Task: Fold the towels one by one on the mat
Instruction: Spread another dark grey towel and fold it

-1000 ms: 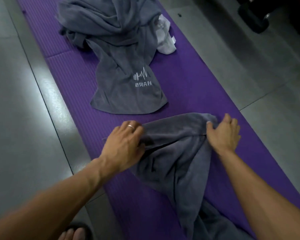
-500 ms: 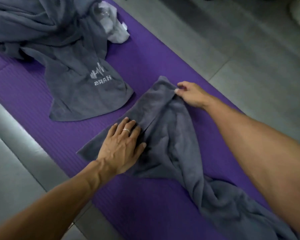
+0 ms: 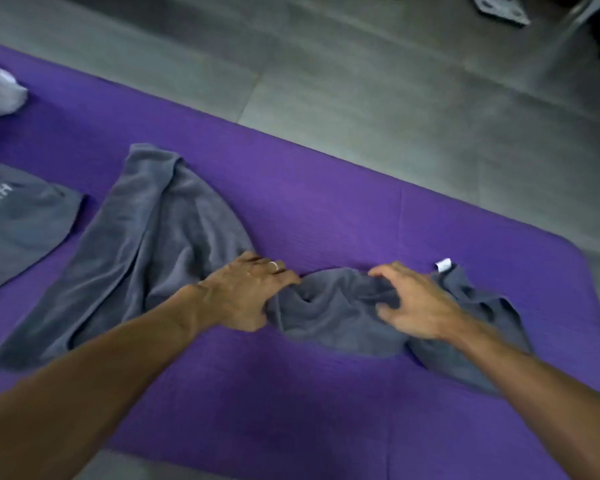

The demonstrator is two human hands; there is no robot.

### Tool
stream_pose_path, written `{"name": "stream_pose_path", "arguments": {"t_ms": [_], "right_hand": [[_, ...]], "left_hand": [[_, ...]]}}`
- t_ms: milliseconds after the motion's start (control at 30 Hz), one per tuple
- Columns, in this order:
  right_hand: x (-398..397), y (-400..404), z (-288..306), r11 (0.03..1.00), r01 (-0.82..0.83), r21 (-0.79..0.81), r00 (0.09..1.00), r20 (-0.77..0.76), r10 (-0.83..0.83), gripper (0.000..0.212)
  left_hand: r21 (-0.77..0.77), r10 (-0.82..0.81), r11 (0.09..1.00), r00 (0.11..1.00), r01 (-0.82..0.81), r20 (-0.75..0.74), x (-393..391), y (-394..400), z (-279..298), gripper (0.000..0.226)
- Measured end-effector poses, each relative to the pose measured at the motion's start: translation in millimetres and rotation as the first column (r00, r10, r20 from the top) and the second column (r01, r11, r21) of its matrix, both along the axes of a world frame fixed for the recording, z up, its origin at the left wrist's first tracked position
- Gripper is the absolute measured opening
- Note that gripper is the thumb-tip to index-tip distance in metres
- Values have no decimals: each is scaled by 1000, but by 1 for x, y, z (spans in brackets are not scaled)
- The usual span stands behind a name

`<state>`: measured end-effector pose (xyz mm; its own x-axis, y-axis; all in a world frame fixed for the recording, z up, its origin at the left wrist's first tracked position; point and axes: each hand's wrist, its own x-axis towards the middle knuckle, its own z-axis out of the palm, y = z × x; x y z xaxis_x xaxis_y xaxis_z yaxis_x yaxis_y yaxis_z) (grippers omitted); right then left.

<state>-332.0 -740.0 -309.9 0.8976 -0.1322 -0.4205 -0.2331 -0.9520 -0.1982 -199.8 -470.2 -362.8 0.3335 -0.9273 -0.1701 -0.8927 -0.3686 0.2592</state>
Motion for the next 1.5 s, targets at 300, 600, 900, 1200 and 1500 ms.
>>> {"name": "stream_pose_path", "arguments": {"t_ms": [300,600,900,1200,1500], "right_hand": [[-22,-23,-22,976,216,41,965,140,-220,26],[-26,19,-16,979,-150,-138,989,-4,151,82],[-13,-18,-6,701,535,471,794,2,-608,28],[-2,-46,36,557,654,512,731,-238,-640,28],[25,-84,3,808,586,59,785,205,-584,22]], "left_hand": [[-287,374,853,894,-437,-248,37,-18,14,24],[-275,239,934,971,-228,7,23,-35,-17,34],[-286,205,915,939,-284,-277,27,-39,-7,41],[-110,264,905,745,-411,-612,52,-74,28,6],[128,125,985,988,-114,-87,76,-124,28,65]]}}
